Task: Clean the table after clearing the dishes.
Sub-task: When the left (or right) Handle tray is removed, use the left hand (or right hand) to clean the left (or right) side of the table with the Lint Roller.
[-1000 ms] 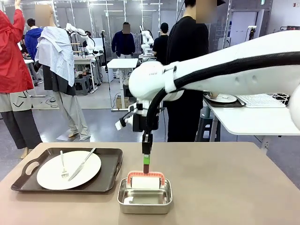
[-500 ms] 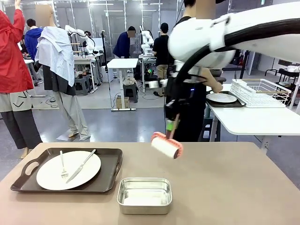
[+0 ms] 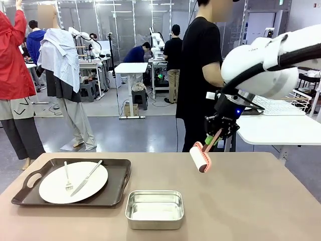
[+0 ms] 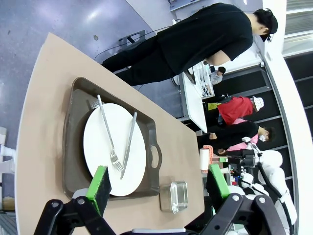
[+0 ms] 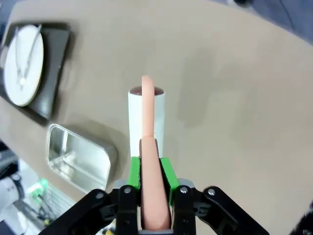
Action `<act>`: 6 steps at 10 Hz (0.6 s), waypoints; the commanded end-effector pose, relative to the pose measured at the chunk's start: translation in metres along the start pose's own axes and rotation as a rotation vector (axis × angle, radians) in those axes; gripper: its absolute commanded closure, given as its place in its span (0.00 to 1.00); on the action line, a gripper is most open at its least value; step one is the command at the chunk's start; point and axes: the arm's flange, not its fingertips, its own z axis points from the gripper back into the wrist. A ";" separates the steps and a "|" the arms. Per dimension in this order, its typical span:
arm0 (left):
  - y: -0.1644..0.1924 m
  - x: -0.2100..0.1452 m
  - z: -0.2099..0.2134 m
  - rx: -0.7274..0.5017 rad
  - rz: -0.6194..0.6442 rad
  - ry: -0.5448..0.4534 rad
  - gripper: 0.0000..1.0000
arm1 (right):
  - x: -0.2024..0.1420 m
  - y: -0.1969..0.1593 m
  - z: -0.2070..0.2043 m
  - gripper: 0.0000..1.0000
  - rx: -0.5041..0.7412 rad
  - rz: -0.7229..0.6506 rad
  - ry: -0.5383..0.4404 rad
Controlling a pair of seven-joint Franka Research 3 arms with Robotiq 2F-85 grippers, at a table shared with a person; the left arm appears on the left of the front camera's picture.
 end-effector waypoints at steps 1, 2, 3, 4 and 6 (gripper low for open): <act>0.000 0.000 0.002 -0.010 -0.002 -0.005 0.00 | 0.002 0.000 0.002 0.82 -0.011 -0.067 0.094; 0.000 0.000 0.002 -0.010 -0.002 -0.005 0.00 | 0.002 0.000 0.002 0.82 -0.011 -0.067 0.094; 0.000 0.000 0.002 -0.010 -0.002 -0.005 0.00 | 0.002 0.000 0.002 0.82 -0.011 -0.067 0.094; 0.000 0.000 0.002 -0.010 -0.002 -0.005 0.00 | 0.002 0.000 0.002 0.82 -0.011 -0.067 0.094; 0.000 0.000 0.002 -0.010 -0.002 -0.005 0.00 | 0.009 -0.022 -0.016 0.78 0.161 -0.153 0.058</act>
